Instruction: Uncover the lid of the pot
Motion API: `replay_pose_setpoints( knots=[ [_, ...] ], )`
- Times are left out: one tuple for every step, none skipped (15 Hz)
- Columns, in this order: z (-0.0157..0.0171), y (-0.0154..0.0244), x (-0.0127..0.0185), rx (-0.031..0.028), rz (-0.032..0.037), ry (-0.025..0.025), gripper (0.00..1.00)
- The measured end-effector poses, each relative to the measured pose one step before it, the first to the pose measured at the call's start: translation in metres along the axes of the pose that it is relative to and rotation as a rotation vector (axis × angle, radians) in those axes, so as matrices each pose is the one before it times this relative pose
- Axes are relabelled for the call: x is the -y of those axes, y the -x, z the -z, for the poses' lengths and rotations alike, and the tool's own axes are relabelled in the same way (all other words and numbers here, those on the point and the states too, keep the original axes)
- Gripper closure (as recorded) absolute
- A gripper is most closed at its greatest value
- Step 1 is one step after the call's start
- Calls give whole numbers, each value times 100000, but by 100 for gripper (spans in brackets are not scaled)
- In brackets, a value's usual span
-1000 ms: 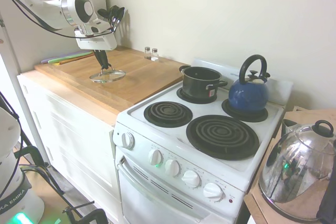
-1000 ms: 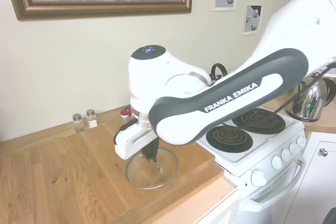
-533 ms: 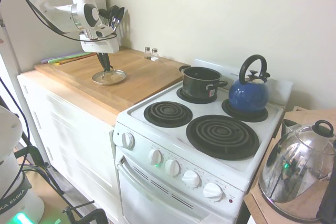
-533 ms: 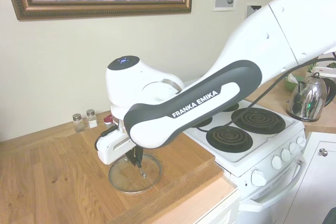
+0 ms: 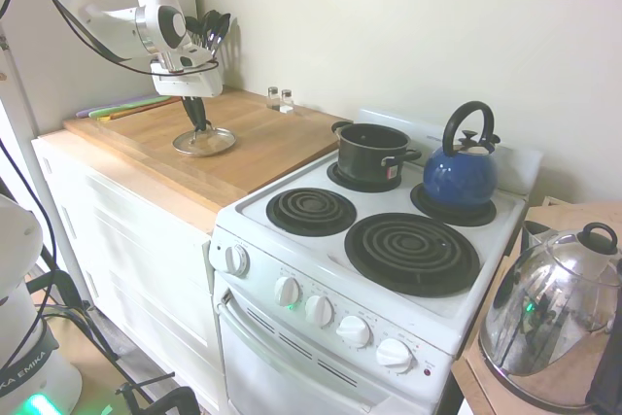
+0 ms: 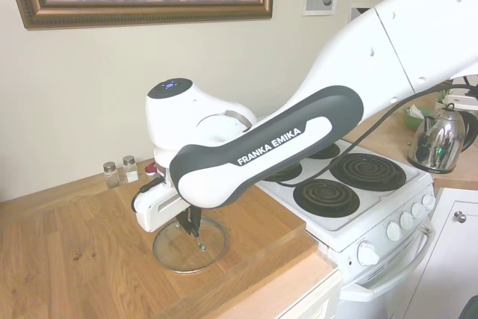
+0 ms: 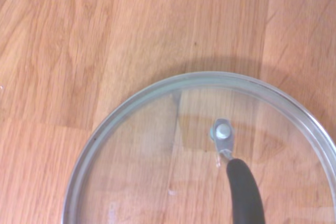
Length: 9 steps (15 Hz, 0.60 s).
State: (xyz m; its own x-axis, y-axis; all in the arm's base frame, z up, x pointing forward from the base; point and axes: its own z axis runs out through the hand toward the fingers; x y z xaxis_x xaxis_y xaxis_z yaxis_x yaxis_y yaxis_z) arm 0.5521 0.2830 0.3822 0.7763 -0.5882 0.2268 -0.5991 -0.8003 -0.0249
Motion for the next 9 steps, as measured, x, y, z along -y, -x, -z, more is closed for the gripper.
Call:
replay_pose_setpoints(
  knots=[
    [-26, -53, -32, 45, -62, 64, 0],
    [-28, -85, -44, 7, -125, 60, 0],
    [-28, -116, -60, 110, -180, 35, 0],
    [-23, -199, -99, 248, -183, -3, 0],
    [32, -287, -134, 327, -344, -125, 0],
    [238, -408, -177, 538, -251, -654, 0],
    [576, -586, -286, 821, -61, -1169, 0],
    [881, -619, -358, 567, -69, -1526, 0],
    [1200, -671, -543, 562, -58, -2049, 0]
  ],
)
